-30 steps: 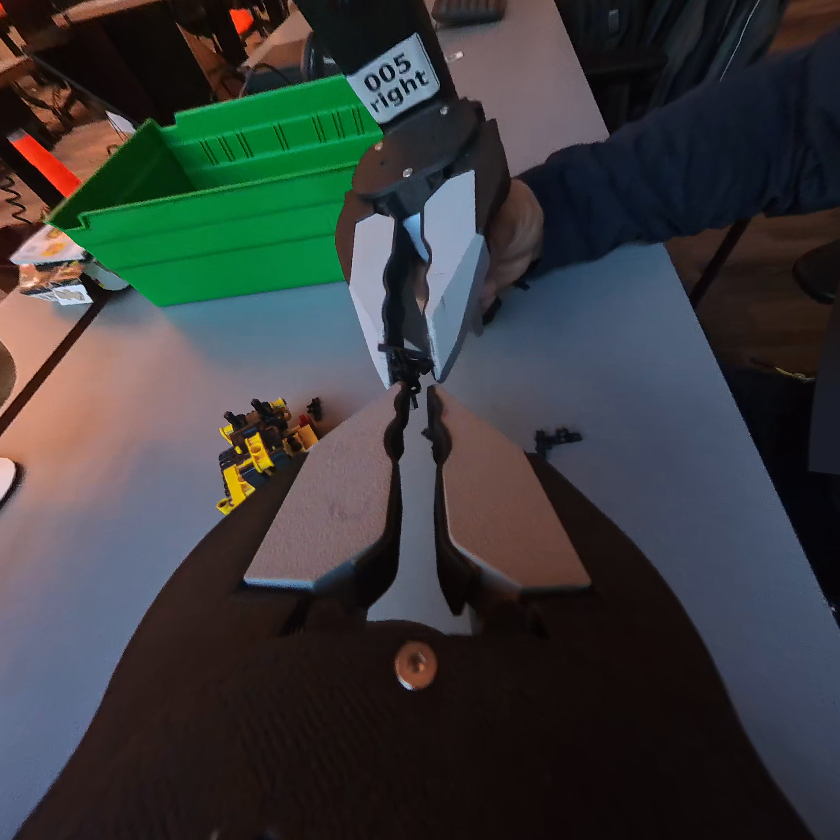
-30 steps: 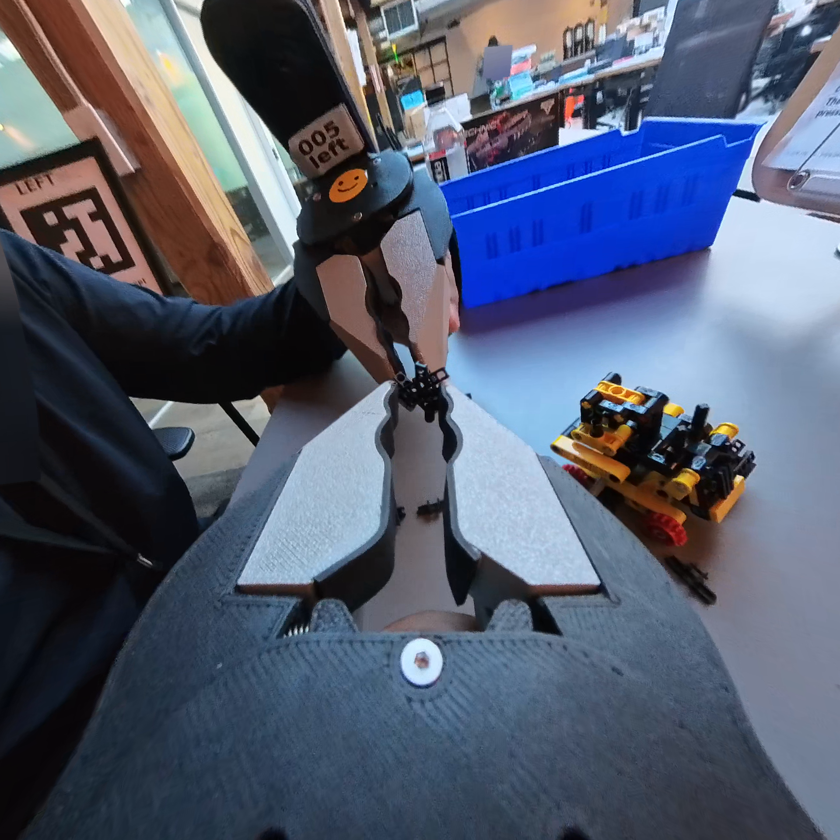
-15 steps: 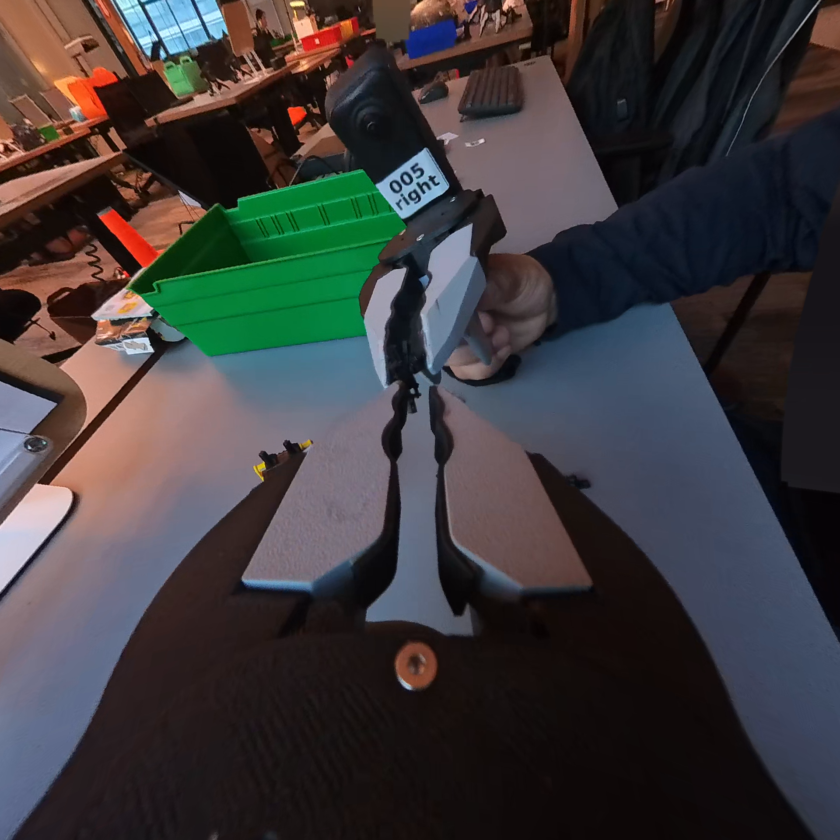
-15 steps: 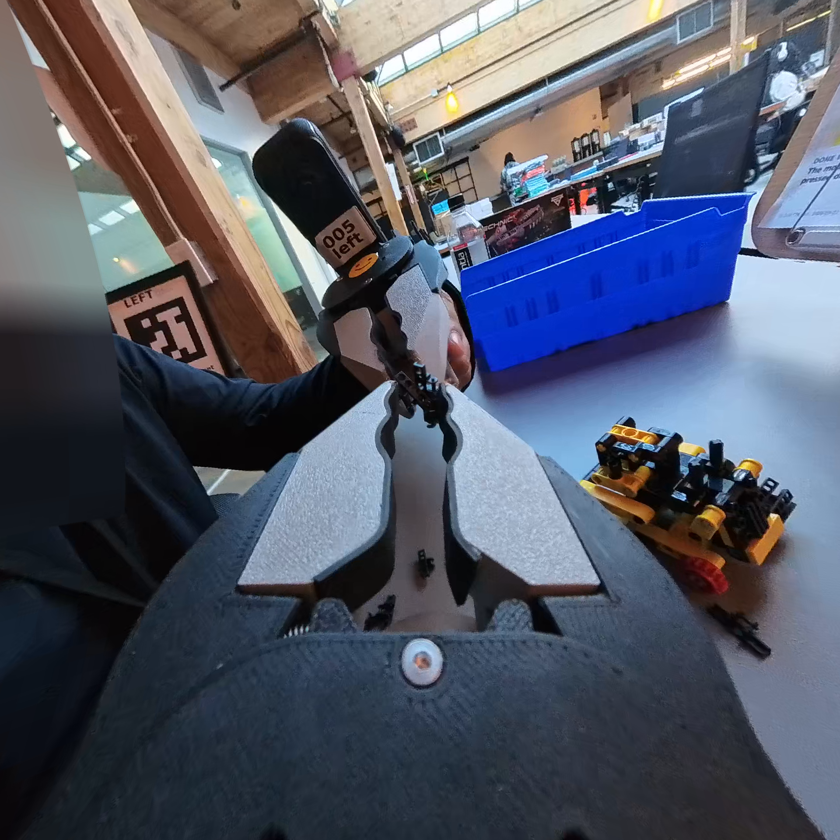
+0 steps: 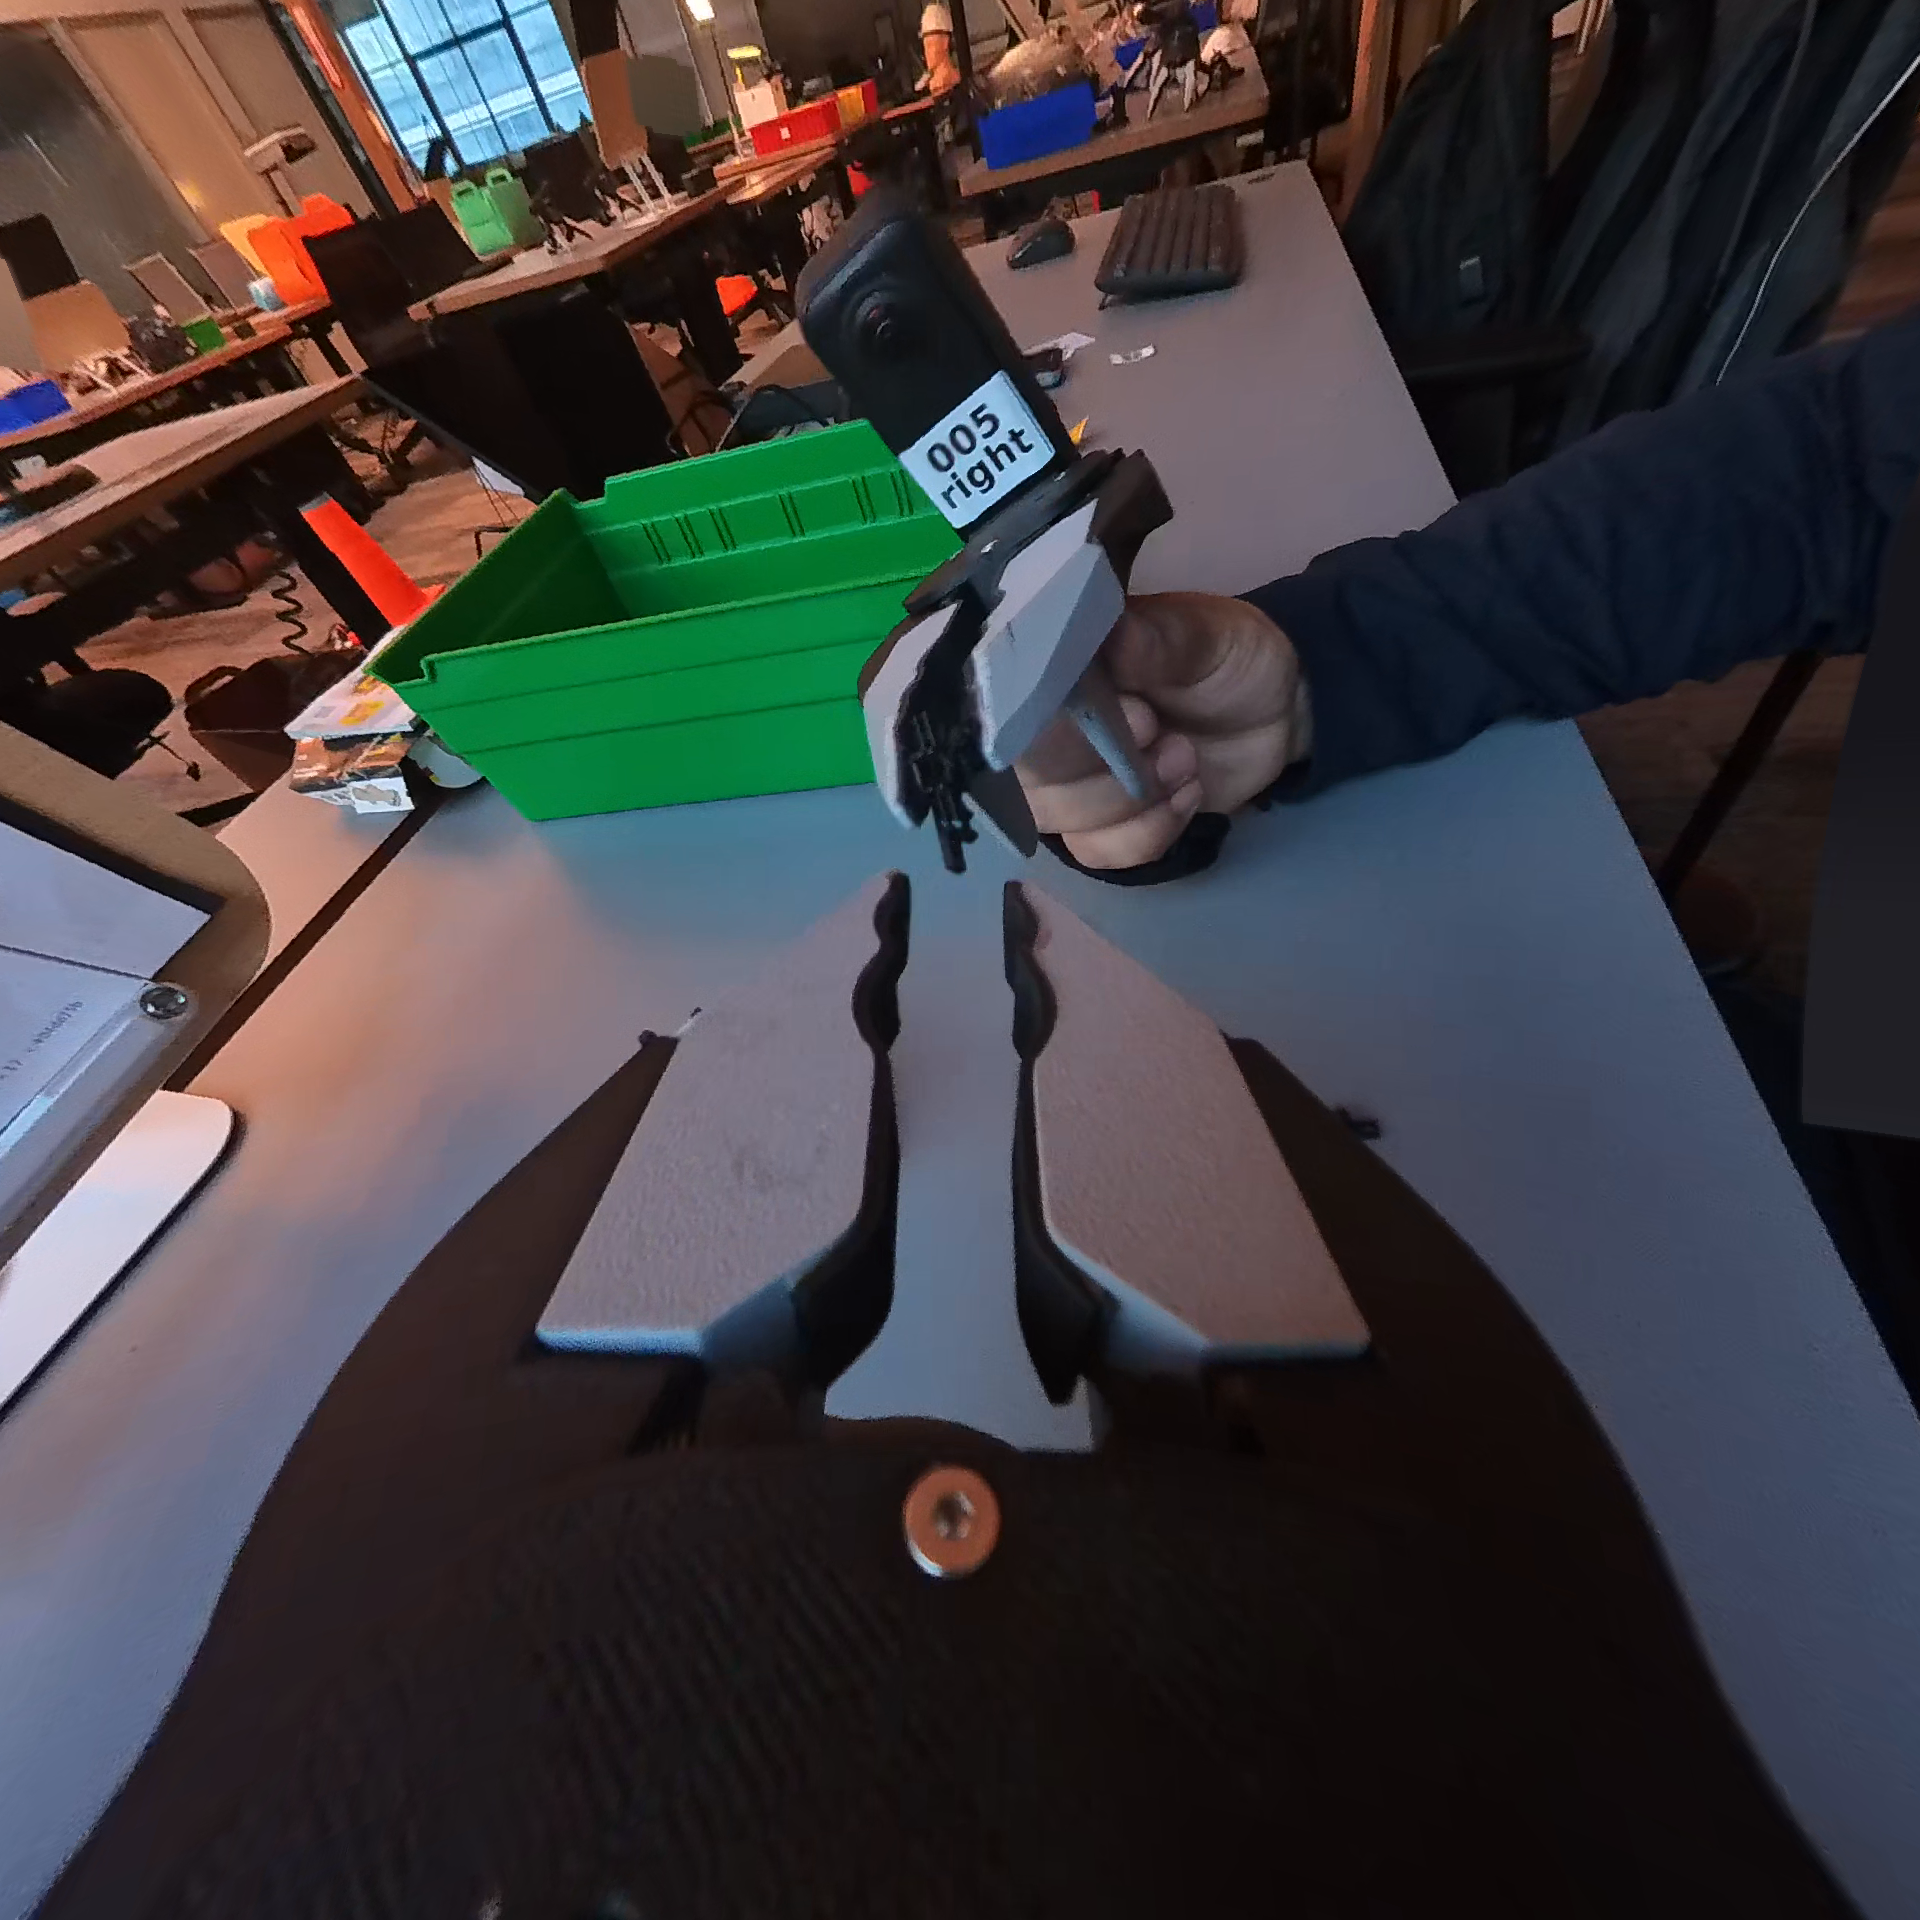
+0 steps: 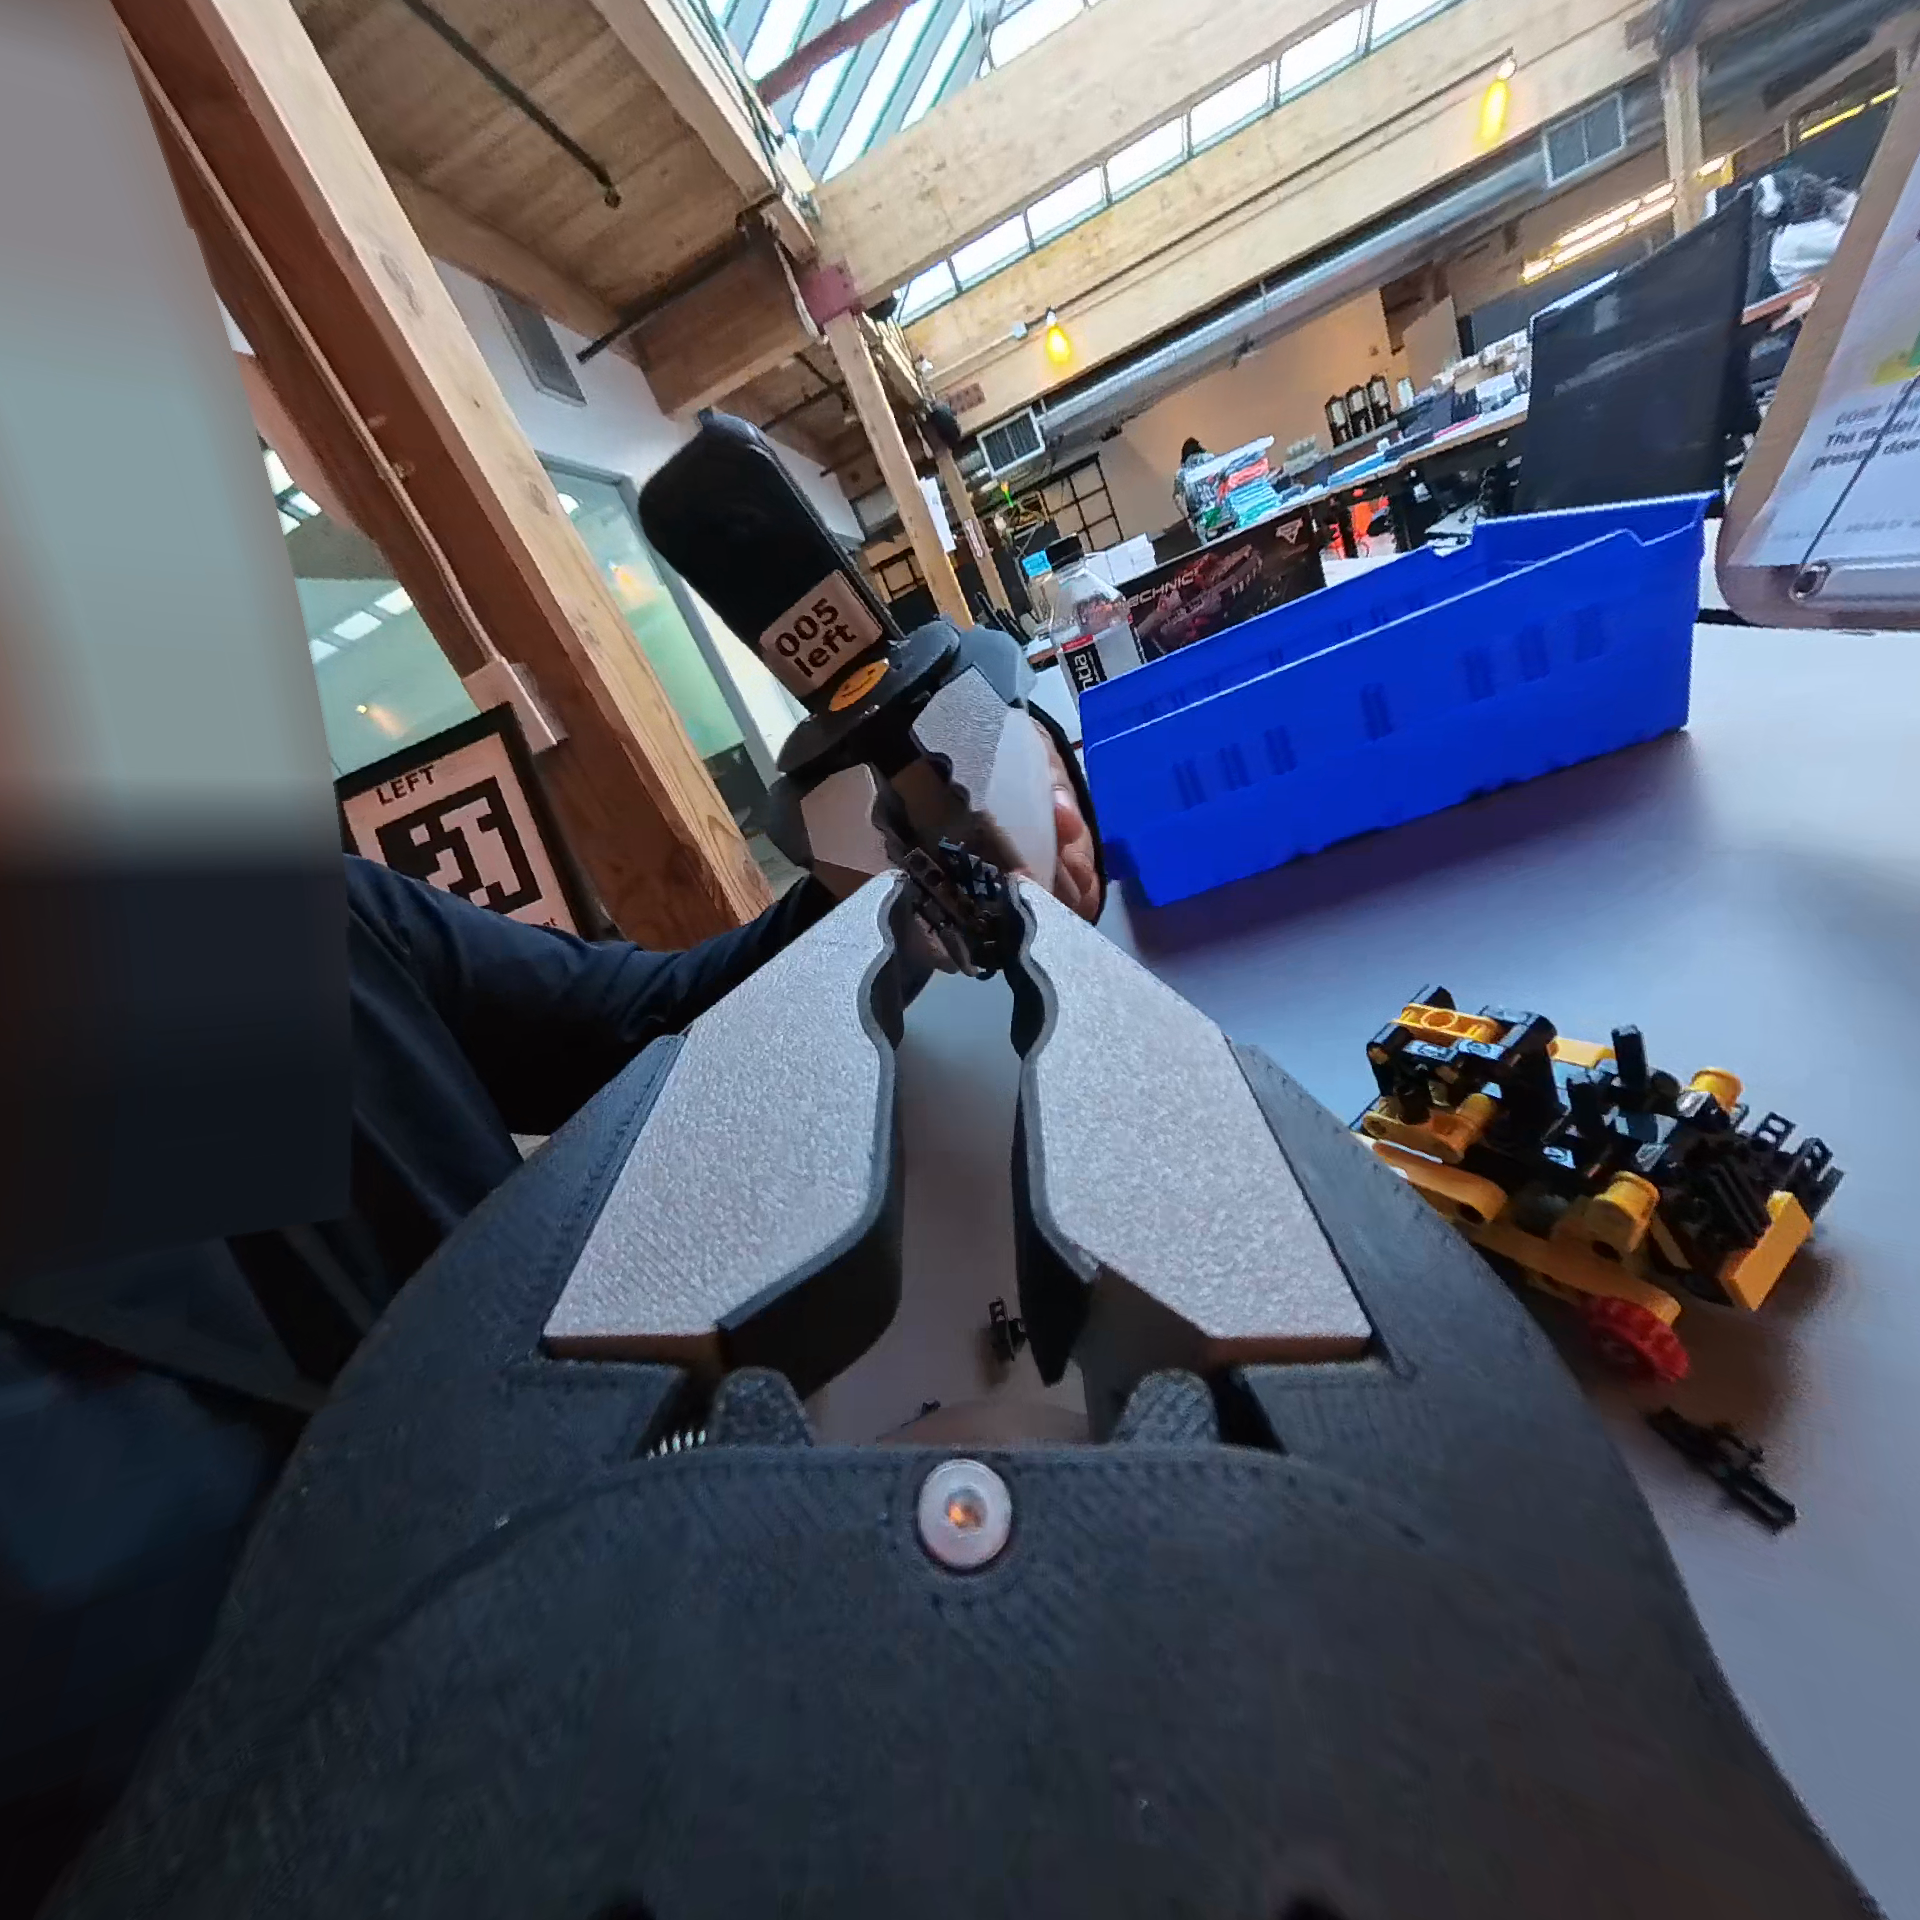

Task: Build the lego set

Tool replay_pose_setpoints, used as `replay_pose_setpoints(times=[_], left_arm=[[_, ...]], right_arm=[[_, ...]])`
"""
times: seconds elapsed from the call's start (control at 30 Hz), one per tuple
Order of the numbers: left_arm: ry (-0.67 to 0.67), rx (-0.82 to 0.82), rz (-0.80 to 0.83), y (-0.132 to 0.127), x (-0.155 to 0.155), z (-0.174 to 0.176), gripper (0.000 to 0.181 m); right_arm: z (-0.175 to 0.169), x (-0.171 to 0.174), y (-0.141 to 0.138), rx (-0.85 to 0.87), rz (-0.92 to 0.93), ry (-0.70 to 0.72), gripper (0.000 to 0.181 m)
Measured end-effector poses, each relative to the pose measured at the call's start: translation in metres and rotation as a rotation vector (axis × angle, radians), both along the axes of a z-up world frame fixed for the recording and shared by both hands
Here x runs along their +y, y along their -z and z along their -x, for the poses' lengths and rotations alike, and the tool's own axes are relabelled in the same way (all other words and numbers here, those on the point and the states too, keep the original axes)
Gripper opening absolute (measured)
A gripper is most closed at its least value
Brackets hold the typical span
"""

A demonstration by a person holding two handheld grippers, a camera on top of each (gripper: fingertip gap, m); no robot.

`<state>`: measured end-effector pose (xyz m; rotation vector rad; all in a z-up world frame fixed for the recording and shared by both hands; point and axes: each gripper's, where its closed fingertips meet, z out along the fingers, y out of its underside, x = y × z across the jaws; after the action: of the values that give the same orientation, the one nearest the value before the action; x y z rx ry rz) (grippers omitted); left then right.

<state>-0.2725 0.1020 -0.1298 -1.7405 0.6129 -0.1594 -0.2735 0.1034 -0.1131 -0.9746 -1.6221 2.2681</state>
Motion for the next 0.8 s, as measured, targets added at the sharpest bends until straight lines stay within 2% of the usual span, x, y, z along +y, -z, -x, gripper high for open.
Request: replay_pose_setpoints(times=[0.2,0.33,0.43,0.53,0.6,0.63,0.67,0.73,0.8], left_arm=[[-0.023,-0.020,0.016,0.004,0.000,0.011,0.016],[-0.038,-0.026,0.057,0.016,0.001,0.019,0.016],[-0.052,-0.019,0.079,0.023,0.001,0.024,0.016],[-0.067,-0.023,0.101,0.029,0.002,0.029,0.016],[-0.095,-0.016,0.120,0.033,0.003,0.034,0.016],[-0.103,-0.013,0.128,0.035,0.004,0.036,0.016],[-0.107,-0.015,0.131,0.035,0.004,0.037,0.016],[-0.108,-0.027,0.128,0.034,0.003,0.038,0.016],[-0.115,-0.034,0.130,0.034,0.004,0.039,0.016]], right_arm=[[-0.002,0.007,-0.015,0.020,0.010,0.038,0.013],[-0.008,0.014,-0.045,0.053,0.012,0.085,0.013],[-0.018,0.023,-0.078,0.087,-0.019,0.129,0.013],[-0.028,0.062,-0.116,0.101,-0.134,0.299,0.013],[-0.032,0.118,-0.128,0.051,-0.258,0.515,0.013],[-0.033,0.156,-0.123,-0.013,-0.321,0.651,0.014],[-0.036,0.197,-0.108,-0.121,-0.396,0.779,0.013],[-0.052,0.269,-0.041,-0.489,-0.578,0.941,0.014],[-0.086,0.309,0.029,-0.883,-0.759,0.971,0.019]])
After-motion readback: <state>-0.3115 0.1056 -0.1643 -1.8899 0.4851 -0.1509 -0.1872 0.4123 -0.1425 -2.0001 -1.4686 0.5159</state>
